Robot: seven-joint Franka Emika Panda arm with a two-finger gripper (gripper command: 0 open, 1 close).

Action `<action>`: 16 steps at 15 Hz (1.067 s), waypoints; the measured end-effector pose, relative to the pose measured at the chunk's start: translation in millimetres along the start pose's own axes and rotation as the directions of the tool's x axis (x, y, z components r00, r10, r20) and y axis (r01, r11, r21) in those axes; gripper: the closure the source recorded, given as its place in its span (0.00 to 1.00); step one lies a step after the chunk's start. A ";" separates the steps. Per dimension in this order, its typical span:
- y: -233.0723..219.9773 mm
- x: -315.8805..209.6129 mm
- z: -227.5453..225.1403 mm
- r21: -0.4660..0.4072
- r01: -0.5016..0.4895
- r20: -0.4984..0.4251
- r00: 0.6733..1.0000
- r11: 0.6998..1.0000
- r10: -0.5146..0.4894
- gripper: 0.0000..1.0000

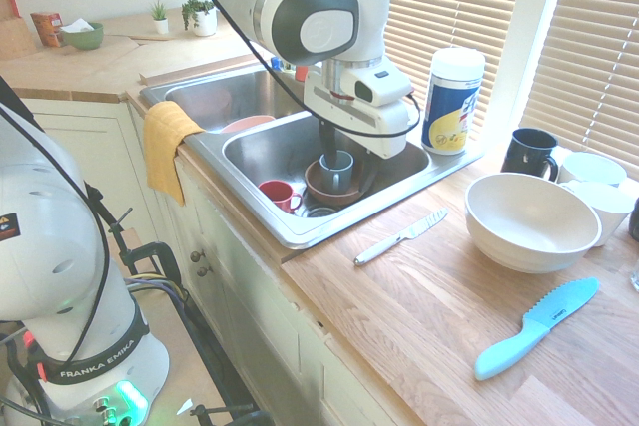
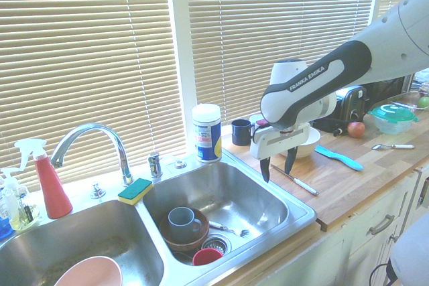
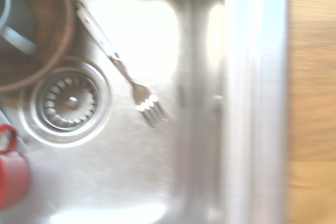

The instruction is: Put the knife into the sink

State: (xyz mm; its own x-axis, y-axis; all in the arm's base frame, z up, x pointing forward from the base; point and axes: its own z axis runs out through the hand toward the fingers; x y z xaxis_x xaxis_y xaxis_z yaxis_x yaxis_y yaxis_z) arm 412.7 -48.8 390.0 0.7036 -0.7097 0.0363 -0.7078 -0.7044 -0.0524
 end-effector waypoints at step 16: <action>84.5 42.5 59.1 -0.022 -0.045 0.019 0.999 0.999 0.046 0.00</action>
State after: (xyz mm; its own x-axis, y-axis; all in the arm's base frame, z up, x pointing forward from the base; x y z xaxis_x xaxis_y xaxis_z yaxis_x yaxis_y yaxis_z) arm 386.5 -137.9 328.2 0.6714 -0.7409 0.0151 -0.7403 -0.6715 -0.0318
